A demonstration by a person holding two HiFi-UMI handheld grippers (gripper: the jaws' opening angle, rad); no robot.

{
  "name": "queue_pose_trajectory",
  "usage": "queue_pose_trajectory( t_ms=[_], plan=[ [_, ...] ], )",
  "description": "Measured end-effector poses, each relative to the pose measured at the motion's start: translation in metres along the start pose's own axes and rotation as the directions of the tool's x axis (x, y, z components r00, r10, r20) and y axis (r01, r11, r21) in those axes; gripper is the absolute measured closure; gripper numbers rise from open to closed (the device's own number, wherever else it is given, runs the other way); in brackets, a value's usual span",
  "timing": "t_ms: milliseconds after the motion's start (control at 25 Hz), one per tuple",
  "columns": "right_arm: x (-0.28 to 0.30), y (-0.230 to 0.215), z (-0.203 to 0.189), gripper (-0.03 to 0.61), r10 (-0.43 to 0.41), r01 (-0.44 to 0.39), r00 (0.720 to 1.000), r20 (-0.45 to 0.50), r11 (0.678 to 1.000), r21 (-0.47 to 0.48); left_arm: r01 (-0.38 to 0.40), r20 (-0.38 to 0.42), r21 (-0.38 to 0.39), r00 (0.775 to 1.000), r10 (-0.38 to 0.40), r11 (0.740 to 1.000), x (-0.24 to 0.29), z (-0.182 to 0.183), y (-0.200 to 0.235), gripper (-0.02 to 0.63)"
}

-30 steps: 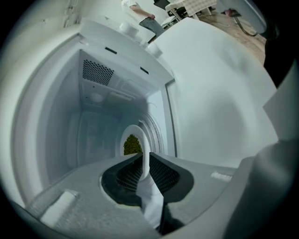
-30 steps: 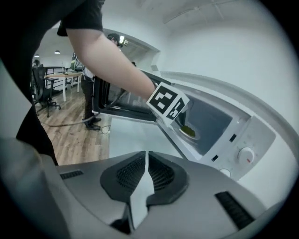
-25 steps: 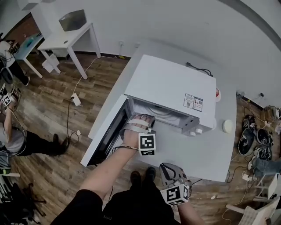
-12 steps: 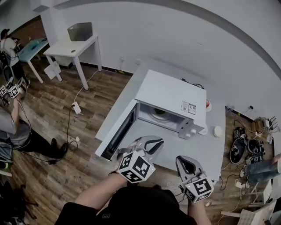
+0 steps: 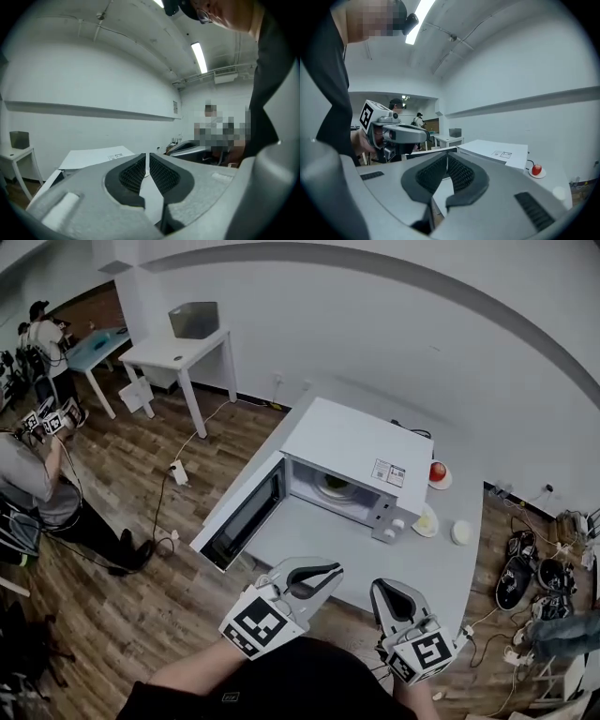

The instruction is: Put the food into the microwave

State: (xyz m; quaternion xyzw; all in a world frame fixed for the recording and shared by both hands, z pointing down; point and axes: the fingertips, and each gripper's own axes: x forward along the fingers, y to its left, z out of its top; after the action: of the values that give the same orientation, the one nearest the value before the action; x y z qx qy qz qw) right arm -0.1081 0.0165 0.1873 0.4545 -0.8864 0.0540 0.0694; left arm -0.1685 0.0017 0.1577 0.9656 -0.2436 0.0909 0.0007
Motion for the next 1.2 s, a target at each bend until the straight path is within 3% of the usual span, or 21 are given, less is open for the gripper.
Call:
queue_pose_trajectory(
  t_ms=[120, 280, 480, 640, 840, 1200],
  plan=[
    [-0.023, 0.001, -0.004, 0.557, 0.041, -0.043, 0.999, 0.035, 0.998, 0.042, -0.033, -0.010, -0.074, 0.999, 0.032, 0.997, 0.011, -0.010, -0.030, 0.583],
    [-0.051, 0.001, -0.012, 0.558, 0.080, -0.088, 0.993, 0.084, 0.991, 0.098, -0.042, -0.014, -0.237, 0.999, 0.040, 0.971, 0.030, -0.024, -0.063, 0.583],
    [-0.075, 0.001, -0.012, 0.563, 0.107, -0.124, 0.987, 0.117, 0.981, 0.150, -0.108, -0.020, -0.129, 0.994, 0.106, 0.986, 0.021, -0.018, -0.077, 0.583],
    [-0.074, 0.006, -0.013, 0.563, 0.052, -0.086, 0.987, 0.150, 0.970, 0.226, -0.081, -0.025, -0.127, 0.997, 0.078, 0.989, 0.007, -0.023, -0.068, 0.583],
    [-0.062, 0.009, 0.001, 0.565, 0.008, -0.034, 0.988, 0.152, 0.985, 0.169, -0.052, 0.015, -0.134, 0.998, 0.055, 0.990, -0.006, -0.020, -0.051, 0.583],
    [-0.040, 0.024, 0.015, 0.565, 0.052, -0.068, 0.985, 0.161, 0.993, 0.095, -0.081, 0.076, -0.053, 0.994, 0.085, 0.995, -0.015, -0.005, -0.029, 0.583]
  ],
)
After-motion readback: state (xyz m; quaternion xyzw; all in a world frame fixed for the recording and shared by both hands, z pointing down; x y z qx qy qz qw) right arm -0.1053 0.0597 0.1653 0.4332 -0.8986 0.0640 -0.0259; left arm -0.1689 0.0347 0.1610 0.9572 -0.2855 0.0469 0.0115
